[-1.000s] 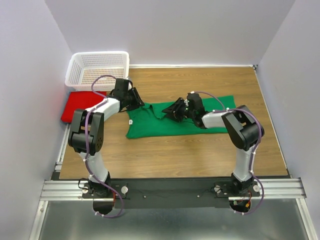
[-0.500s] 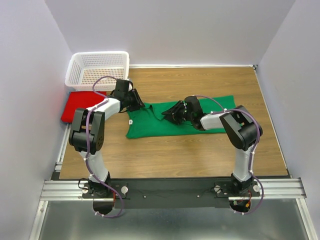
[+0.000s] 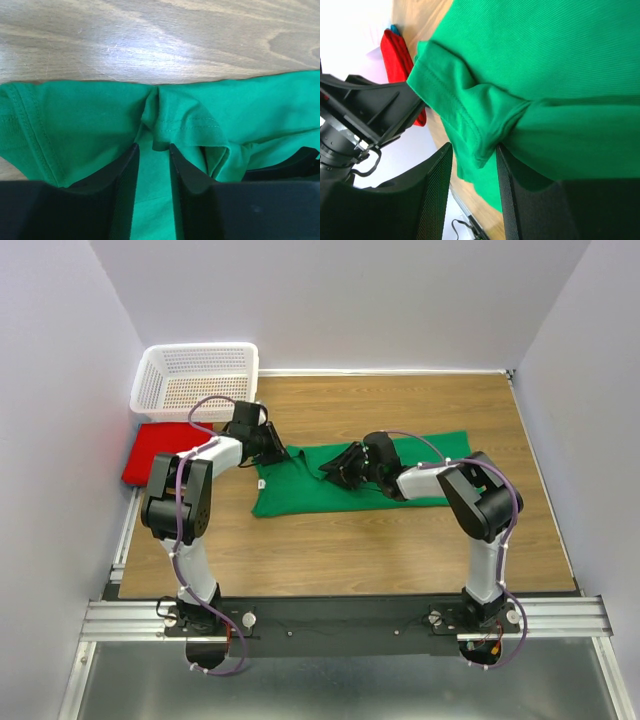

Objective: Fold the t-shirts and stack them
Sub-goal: Fold the tshirt

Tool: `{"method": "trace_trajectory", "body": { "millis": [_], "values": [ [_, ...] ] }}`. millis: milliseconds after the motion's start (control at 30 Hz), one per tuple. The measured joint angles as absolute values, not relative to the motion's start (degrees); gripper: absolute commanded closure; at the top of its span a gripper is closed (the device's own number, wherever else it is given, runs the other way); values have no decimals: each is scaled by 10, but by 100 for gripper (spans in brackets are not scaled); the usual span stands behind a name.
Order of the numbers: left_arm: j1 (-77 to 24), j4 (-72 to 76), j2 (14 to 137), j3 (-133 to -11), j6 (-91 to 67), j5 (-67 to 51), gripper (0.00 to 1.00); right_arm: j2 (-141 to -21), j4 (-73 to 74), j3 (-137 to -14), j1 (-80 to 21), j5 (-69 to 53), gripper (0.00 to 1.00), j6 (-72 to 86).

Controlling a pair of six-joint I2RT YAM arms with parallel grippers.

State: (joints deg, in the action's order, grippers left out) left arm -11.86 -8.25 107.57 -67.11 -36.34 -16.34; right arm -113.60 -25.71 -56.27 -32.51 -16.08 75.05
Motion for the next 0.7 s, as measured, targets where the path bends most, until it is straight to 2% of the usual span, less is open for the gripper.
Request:
{"method": "trace_trajectory", "body": {
  "millis": [300,500,533,600,700],
  "values": [
    [-121,-83,1080,-672,-364,-170,85,-1140,-256,-569,-331,-161,63,757],
    [-121,-82,1080,-681,-365,-175,98,-1142,-254,-570,-331,-161,83,761],
    [-121,-82,1080,-683,-365,-176,100,-1142,-253,-570,-331,-161,89,762],
    [-121,-82,1080,-686,-364,-177,100,-1142,-251,-571,-331,-161,97,763],
    [-121,-83,1080,-692,-364,-178,100,-1142,-241,-573,-331,-161,99,760]
  ]
}}
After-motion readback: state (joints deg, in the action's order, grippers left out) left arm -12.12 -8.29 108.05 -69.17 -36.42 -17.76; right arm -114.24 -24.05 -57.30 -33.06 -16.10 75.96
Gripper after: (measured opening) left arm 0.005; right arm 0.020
